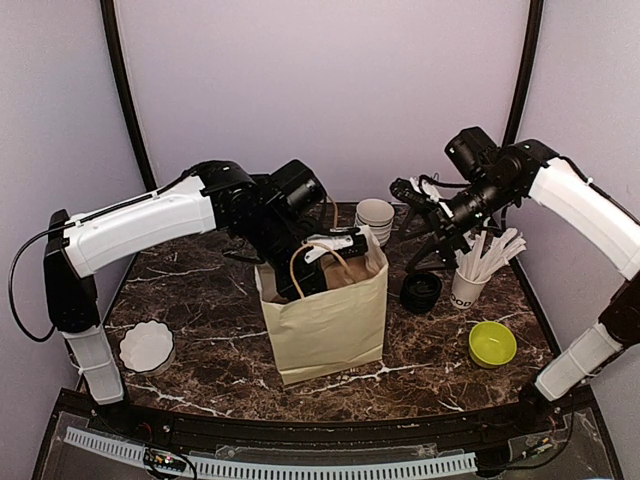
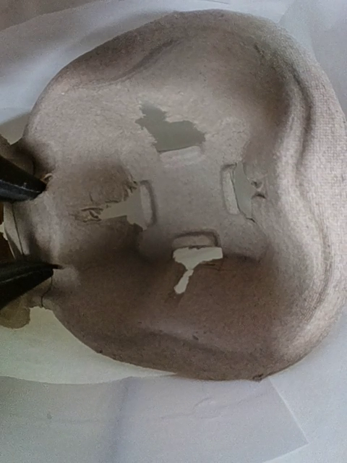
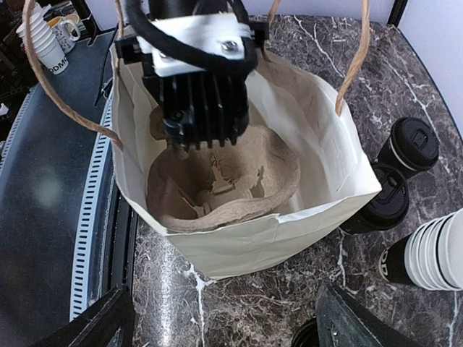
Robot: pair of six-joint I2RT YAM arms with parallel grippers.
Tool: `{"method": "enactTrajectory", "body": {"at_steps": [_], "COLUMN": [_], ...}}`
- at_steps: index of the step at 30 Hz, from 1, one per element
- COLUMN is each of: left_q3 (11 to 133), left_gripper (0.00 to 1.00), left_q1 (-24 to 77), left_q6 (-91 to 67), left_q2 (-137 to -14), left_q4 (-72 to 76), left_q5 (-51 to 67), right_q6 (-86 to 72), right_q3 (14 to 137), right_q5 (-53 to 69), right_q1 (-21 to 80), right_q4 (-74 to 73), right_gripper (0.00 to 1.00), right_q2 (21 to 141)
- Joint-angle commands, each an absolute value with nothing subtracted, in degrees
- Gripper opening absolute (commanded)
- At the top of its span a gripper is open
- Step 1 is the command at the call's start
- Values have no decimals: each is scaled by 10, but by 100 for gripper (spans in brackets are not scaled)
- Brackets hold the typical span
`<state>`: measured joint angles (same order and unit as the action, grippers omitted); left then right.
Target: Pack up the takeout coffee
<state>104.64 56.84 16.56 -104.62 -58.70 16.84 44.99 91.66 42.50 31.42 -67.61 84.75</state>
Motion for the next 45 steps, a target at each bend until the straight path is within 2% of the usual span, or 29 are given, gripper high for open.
{"method": "enactTrajectory", "body": {"at_steps": [1, 9, 15, 24, 30, 35, 45], "left_q3": [1043, 1054, 1096, 1098, 1116, 1144, 1108], "left_gripper": [26, 25, 25, 25, 25, 25, 25], "left_q1": [579, 591, 601, 634, 638, 642, 647], "left_q6": [141, 104, 81, 39, 14, -20, -37], "left_q2": [-1026, -994, -982, -963, -958, -975, -1006], "left_q4": [-625, -641, -656, -715, -759, -800, -833], "left_q5": [170, 121, 102, 91, 43, 82, 94], "right_q6": [452, 452, 453, 462, 486, 485, 478], "right_q3": [873, 800, 810, 813, 833, 842, 835], "right_q5": [411, 344, 356, 408, 471, 466, 461], "right_q1": [316, 399, 434, 435, 435, 435, 425], "right_q4": [-636, -578, -580, -603, -643, -663, -656], "right_gripper": [85, 77, 75, 76, 82, 82, 83], "right_q2": [865, 913, 946, 948, 930, 917, 889]}}
